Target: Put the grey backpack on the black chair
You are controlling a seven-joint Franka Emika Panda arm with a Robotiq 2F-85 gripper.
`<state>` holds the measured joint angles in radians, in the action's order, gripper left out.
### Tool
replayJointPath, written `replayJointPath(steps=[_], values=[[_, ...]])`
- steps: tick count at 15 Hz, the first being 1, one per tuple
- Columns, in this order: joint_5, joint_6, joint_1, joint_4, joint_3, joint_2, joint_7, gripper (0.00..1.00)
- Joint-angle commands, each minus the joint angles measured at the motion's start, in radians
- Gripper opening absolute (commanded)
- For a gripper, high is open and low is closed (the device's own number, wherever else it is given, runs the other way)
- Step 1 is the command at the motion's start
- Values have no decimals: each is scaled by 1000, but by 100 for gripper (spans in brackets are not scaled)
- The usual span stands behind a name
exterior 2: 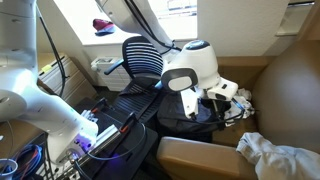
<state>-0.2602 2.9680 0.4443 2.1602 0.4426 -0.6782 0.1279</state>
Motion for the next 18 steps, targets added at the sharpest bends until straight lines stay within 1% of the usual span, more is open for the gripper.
replayJointPath(steps=[1,3,4,6,8,10,11,12,13,15,16,17,18], values=[[141,73,119,-10,-95,0,105,100],[220,56,150,-60,-123,-16,146,100],[259,33,148,-96,-128,-32,157,100],[315,11,183,-166,-181,-56,202,100],[332,-16,254,-236,-297,-75,267,100],[331,-69,324,-265,-409,-78,353,100],[332,-146,333,-261,-426,-66,379,100],[322,-66,274,-231,-368,-59,301,100],[318,-102,291,-243,-394,-62,328,100],[317,-119,304,-249,-406,-63,347,100],[330,-120,366,-247,-472,-71,462,100],[345,-115,382,-268,-492,-100,515,100],[347,-94,395,-314,-515,-156,561,100]])
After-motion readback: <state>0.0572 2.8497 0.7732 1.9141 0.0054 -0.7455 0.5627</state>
